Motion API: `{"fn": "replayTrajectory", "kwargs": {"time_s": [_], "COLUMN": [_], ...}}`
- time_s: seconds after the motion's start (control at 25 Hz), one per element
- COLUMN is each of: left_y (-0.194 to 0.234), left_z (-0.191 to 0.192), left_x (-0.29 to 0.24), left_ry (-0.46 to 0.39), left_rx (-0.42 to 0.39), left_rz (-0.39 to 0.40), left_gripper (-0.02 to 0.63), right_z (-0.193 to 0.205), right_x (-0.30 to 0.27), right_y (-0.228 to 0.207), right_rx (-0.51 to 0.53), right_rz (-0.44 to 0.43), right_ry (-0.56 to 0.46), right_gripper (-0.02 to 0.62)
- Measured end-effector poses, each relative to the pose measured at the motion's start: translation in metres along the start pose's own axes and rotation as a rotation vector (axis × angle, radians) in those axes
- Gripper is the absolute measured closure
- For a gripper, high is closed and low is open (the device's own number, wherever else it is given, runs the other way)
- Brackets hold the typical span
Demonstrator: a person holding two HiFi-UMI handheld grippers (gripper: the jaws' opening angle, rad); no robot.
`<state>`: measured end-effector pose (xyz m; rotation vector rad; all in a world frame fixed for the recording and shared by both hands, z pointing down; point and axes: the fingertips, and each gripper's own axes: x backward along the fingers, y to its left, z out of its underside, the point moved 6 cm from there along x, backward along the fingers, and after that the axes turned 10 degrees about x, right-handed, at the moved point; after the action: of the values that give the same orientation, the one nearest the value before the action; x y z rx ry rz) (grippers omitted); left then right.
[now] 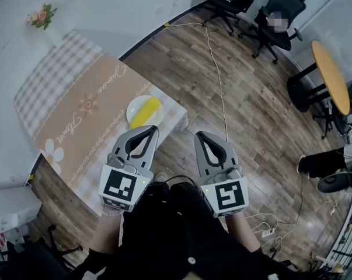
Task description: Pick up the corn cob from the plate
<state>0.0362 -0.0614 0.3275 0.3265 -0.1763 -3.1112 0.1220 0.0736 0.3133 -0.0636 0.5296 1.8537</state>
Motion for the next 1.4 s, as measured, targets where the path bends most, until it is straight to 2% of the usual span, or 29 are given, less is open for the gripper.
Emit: {"fn": "replayTrajectory", "kwargs": {"time_s": [0.36,0.56,0.84,0.96,1.08,1.32,1.4], "left_y": [0.015,0.027,0.038,0.040,0.047,0.055,0.059], "left_z": [0.003,0.007,0.002,-0.003,-0.005,-0.010,-0.007], "left_x": [0.017,0.028,0.030,0.031,0.026,0.013,0.008], "left_ry": [-0.005,0.001,-0.024,-0.038,-0.056,-0.045,-0.041], "left_rx": [0.024,0.036,0.040,0.086,0.059,0.148,0.150], "left_rz": [-0.055,-0.106,-0.164,-0.214,-0.224,-0.317,-0.329], "left_gripper": [0.592,0.592,0.592,0.592,0.592,0.592,0.592], "right_z": [-0.009,-0.013,-0.017,-0.019,-0.020,-0.020,-0.019], "right_x": [-0.014,-0.026,-0.045,-0.055,-0.065,-0.084,-0.093], "right_y": [0.013,0.024,0.018,0.014,0.008,-0.006,-0.011], "right_rx": [-0.004,0.012,0.024,0.035,0.040,0.058,0.060], "right_rz": [-0.036,-0.099,-0.131,-0.164,-0.188,-0.253,-0.269], "right_ry": [-0.001,-0.022,-0.059,-0.078,-0.085,-0.082,-0.090], "right_gripper": [0.554,0.554,0.554,0.554,0.554,0.554,0.554]}}
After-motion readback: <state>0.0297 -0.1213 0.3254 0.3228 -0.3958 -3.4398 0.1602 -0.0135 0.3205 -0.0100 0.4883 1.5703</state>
